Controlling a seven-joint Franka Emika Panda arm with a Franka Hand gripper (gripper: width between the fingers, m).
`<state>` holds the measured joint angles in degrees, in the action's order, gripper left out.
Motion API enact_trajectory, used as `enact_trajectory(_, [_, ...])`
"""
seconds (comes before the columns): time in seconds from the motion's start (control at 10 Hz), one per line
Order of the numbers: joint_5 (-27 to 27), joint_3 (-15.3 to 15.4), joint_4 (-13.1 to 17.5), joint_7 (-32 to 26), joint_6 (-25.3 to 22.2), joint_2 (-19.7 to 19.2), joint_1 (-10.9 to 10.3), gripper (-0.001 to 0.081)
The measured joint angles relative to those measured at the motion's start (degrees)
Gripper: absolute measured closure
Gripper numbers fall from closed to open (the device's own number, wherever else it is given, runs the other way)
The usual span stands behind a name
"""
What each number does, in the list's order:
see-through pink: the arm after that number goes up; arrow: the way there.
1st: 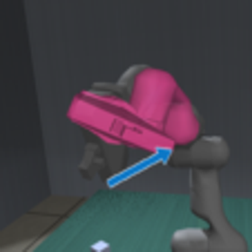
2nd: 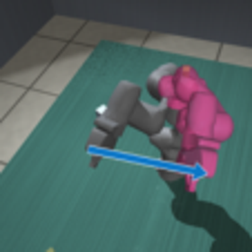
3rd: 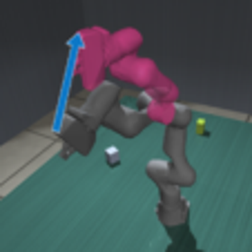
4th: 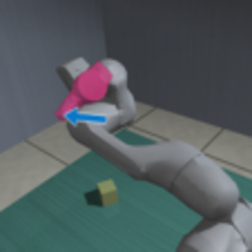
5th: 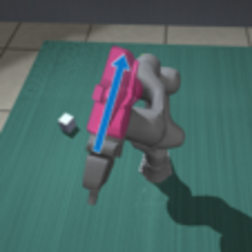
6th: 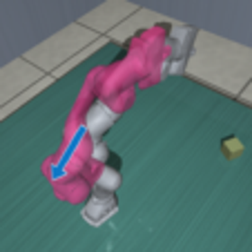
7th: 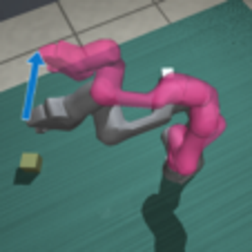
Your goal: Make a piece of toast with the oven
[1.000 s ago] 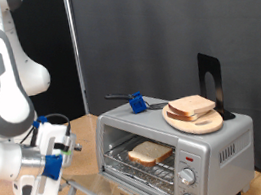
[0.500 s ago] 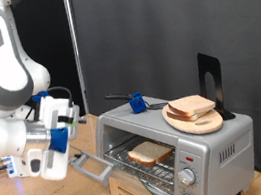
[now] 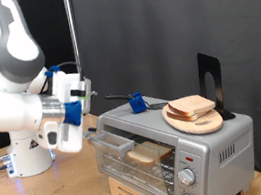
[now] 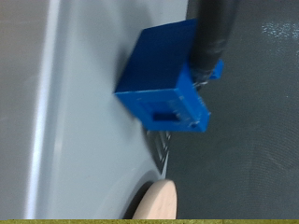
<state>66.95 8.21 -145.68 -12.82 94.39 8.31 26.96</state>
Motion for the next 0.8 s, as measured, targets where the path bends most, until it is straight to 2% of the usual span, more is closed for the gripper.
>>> enact_trajectory(0.2, [0.96,1.84,-1.97,2.51,1.43,3.55,-0.72,0.0006])
enact_trajectory(0.4, [-0.25,1.82,-2.74,4.18,1.48,5.49,-0.36,0.0006])
enact_trajectory(0.6, [-4.59,0.22,-2.23,6.79,1.65,5.97,1.96,0.0006])
enact_trajectory(0.8, [-6.13,-1.56,-0.86,8.76,2.41,5.83,4.17,0.0006])
